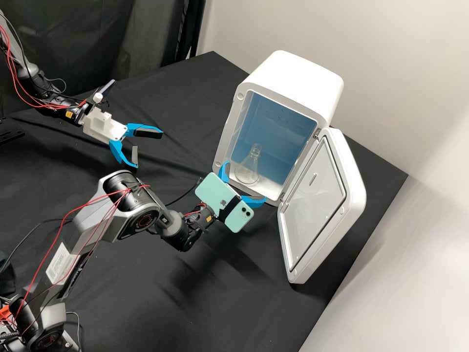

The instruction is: Take the flask out of the incubator

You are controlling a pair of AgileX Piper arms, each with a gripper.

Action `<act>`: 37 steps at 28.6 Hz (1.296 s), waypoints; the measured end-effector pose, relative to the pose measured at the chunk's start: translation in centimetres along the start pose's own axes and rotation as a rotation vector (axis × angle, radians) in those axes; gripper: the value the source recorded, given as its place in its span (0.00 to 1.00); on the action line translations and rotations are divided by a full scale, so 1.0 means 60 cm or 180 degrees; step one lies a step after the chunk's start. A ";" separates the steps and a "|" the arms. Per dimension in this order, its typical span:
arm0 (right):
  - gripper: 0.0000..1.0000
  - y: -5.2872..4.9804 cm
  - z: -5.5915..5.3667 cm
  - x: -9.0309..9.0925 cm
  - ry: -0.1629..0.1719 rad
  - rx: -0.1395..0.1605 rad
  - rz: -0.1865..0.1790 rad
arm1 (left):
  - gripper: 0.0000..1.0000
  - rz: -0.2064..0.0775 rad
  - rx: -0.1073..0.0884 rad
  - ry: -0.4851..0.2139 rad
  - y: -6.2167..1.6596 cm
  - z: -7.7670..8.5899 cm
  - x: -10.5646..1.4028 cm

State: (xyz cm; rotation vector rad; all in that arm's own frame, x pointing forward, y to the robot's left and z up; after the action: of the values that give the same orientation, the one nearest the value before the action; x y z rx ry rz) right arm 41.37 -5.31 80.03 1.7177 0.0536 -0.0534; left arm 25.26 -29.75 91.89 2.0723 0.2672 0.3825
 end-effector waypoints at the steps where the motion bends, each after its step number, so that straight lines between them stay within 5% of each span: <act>1: 1.00 0.001 0.000 0.004 0.0005 -0.0018 0.0013 | 1.00 0.0002 0.0001 0.0000 0.000 0.000 0.000; 4: 1.00 0.003 0.004 0.015 -0.0045 -0.0102 0.0038 | 1.00 0.0012 0.0006 -0.0001 0.002 0.001 -0.001; 17: 1.00 -0.002 0.019 0.030 -0.0131 -0.0096 0.0031 | 1.00 0.0014 0.0006 -0.0002 0.003 0.001 -0.001; 25: 1.00 -0.001 0.029 0.055 -0.0186 -0.0255 0.0028 | 1.00 0.0014 0.0006 -0.0002 0.003 0.001 -0.001; 37: 1.00 -0.011 0.054 0.074 -0.0325 -0.0344 -0.0024 | 1.00 0.0016 0.0009 -0.0001 0.004 0.003 -0.005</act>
State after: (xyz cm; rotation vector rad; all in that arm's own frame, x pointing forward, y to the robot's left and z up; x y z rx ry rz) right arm 45.76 -8.38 78.62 1.6044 -0.0125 -0.1411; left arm 25.04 -30.09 91.97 2.0762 0.2625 0.3852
